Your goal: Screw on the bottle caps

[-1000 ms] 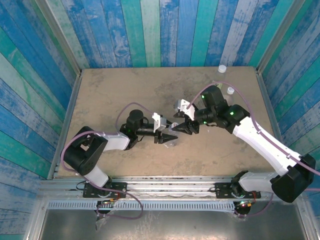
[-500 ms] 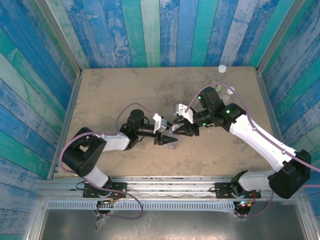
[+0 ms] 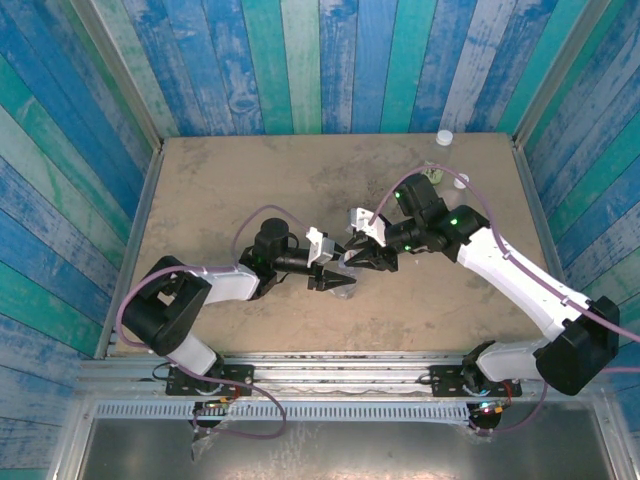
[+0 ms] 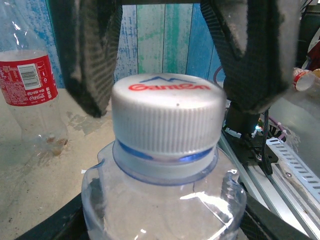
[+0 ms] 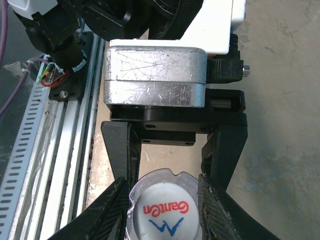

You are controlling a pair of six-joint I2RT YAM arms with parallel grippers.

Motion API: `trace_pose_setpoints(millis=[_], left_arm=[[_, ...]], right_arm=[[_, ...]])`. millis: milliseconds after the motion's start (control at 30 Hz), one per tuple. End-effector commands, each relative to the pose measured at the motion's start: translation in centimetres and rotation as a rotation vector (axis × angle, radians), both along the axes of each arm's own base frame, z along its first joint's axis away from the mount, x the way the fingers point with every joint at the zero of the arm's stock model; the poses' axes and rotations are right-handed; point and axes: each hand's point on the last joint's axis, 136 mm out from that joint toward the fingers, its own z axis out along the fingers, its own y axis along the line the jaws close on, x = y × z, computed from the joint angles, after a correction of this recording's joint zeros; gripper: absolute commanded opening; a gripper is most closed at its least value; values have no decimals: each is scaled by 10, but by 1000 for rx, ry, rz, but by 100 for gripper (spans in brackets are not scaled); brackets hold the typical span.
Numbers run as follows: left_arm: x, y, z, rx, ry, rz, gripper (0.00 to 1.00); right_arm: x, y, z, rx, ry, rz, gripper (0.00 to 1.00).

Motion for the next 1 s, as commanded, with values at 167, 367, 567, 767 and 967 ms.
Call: trace_pose_setpoints(millis=[167, 367, 567, 767, 967], left_arm=[[-3, 0, 28, -50, -69, -8, 58], [8, -2, 27, -44, -70, 45, 58], [47, -1, 37, -58, -81, 268, 57], [89, 4, 40, -45, -88, 478, 56], [106, 18, 33, -24, -131, 621, 56]], right_arm=[[1, -1, 1, -16, 4, 2, 38], [1, -1, 2, -15, 19, -9, 32], [20, -5, -4, -39, 64, -178, 31], [59, -17, -19, -29, 103, -566, 30], [75, -41, -54, -77, 160, -976, 27]])
